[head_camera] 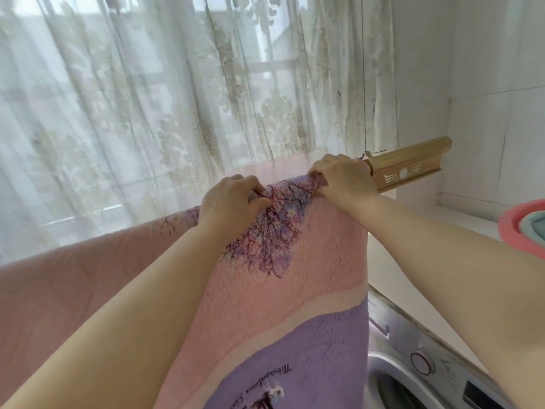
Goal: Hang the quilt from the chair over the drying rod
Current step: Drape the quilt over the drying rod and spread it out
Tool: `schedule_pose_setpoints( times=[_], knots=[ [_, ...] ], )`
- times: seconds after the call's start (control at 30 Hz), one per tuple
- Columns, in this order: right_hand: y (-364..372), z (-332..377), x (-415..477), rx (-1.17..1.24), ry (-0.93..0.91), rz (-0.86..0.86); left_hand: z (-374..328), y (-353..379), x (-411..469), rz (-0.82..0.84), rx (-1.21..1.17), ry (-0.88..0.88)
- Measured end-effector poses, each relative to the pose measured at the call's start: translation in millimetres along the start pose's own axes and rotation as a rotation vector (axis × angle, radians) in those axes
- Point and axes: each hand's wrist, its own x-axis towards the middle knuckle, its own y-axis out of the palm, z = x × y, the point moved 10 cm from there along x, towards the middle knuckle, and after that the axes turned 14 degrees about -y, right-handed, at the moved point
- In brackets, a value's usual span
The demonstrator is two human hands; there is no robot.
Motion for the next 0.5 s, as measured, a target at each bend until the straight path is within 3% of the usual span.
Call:
schedule_pose_setpoints(
  times=[0.1,0.3,0.5],
  knots=[
    [1,3,7,0.089,-0.049,-0.02,7,-8,3,-0.033,-0.095,-0.061],
    [10,4,3,0.197,-0.018,-0.028,4,-9,-6,-0.123,-0.028,-0.019],
    [61,13,-36,0.279,0.001,0.118,-4,25,-39,-0.103,0.305,0.137]
  ],
)
